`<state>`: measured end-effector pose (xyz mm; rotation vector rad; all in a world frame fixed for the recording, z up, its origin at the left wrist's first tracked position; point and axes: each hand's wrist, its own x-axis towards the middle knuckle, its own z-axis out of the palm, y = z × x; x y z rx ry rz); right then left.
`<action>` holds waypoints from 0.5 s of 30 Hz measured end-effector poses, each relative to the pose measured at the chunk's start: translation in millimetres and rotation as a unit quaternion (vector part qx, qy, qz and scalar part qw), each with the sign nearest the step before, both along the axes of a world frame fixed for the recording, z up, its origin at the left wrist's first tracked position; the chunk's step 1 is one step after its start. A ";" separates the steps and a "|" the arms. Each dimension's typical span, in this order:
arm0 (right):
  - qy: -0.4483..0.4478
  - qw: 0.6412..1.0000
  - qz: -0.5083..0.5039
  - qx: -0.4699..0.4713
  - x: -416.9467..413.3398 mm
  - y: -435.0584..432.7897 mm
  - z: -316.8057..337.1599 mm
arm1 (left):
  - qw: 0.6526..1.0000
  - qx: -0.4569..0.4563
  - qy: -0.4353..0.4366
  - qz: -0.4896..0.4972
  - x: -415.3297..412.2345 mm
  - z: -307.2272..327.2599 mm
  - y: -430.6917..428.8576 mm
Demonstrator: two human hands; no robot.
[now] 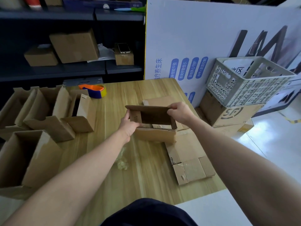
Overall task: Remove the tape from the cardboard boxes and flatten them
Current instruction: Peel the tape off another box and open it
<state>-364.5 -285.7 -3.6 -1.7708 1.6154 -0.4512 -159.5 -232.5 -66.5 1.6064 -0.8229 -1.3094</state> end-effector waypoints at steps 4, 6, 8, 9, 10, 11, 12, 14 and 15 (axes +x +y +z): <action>-0.026 0.999 0.037 0.022 7.9 9.3 2.4 | 0.998 0.018 -0.050 0.023 2.1 1.9 -4.6; -0.052 0.996 0.059 0.042 13.1 15.1 1.9 | 0.995 0.040 -0.087 0.040 2.5 3.0 -5.9; -0.065 0.994 0.073 0.046 17.7 18.9 1.5 | 0.990 0.060 -0.118 0.056 2.8 6.1 -6.6; -0.066 0.994 0.076 0.043 19.1 19.6 2.2 | 0.986 0.073 -0.136 0.061 2.9 8.1 -6.5; -0.064 0.994 0.077 0.039 20.1 19.7 3.5 | 0.982 0.087 -0.154 0.064 3.5 10.1 -6.5; -0.059 0.995 0.079 0.034 20.6 19.8 5.2 | 0.978 0.101 -0.169 0.066 3.9 12.0 -6.1; -0.055 0.995 0.081 0.031 21.0 19.8 6.6 | 0.975 0.111 -0.182 0.067 4.1 13.3 -5.9; -0.050 0.995 0.084 0.032 21.3 20.7 7.9 | 0.972 0.110 -0.195 0.072 4.1 15.2 -4.4; -0.049 0.995 0.083 0.034 21.4 21.2 7.9 | 0.972 0.102 -0.199 0.077 4.5 15.0 -3.2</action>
